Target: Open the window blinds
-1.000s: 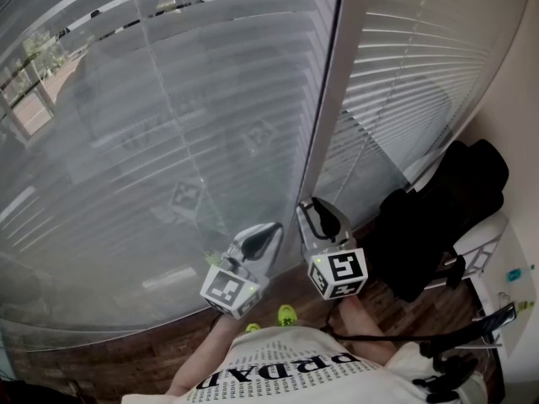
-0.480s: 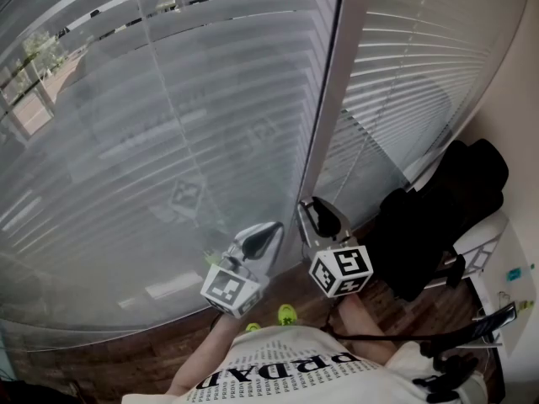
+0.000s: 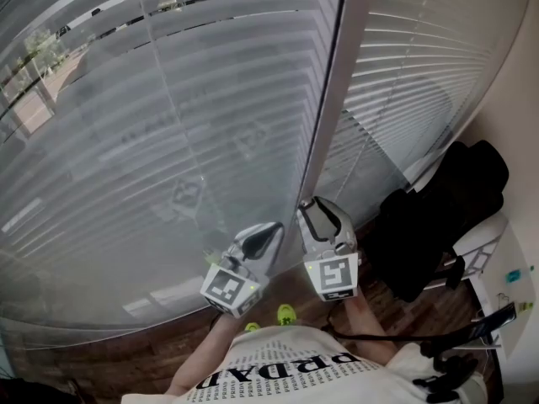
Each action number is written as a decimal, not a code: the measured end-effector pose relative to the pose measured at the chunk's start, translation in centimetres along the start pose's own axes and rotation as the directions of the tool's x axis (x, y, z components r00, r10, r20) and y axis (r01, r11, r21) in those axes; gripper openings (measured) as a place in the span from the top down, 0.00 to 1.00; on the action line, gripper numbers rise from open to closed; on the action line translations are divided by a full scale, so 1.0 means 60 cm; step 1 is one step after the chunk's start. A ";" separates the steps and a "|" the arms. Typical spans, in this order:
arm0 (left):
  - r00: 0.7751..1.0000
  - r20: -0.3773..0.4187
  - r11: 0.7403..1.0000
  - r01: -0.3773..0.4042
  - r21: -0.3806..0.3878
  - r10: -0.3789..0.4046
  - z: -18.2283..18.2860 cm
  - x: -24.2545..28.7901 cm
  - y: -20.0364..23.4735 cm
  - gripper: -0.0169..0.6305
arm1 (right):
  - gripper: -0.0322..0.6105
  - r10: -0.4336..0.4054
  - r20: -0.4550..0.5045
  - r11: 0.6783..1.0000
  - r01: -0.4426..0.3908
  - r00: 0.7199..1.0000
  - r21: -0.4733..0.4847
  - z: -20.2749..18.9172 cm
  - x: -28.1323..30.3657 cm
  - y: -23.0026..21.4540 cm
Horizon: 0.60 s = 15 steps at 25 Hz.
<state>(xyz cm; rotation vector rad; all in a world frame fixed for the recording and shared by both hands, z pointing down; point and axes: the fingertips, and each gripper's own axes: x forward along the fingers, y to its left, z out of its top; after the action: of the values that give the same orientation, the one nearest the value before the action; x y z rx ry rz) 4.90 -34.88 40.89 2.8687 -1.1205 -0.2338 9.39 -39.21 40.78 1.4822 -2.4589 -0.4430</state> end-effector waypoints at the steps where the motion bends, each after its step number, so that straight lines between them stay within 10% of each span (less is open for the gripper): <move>1: 1.000 0.001 1.000 0.000 0.001 0.000 0.000 0.000 0.000 0.99 | 0.72 -0.009 -0.015 0.998 0.008 1.000 -0.064 0.000 0.000 0.002; 7: 1.000 -0.002 1.000 0.008 0.000 -0.008 -0.001 0.003 -0.004 0.99 | 0.74 -0.052 -0.035 0.931 0.036 0.998 -0.362 0.000 0.005 0.016; 15: 1.000 -0.001 1.000 0.003 -0.005 -0.003 -0.001 0.004 0.001 0.99 | 0.74 -0.056 -0.019 0.949 0.047 0.998 -0.311 0.000 0.005 0.014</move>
<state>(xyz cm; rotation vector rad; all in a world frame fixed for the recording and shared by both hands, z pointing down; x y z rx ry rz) 5.05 -35.05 40.95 2.8667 -1.1137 -0.2354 8.56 -39.11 41.11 1.4110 -2.2072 -0.7746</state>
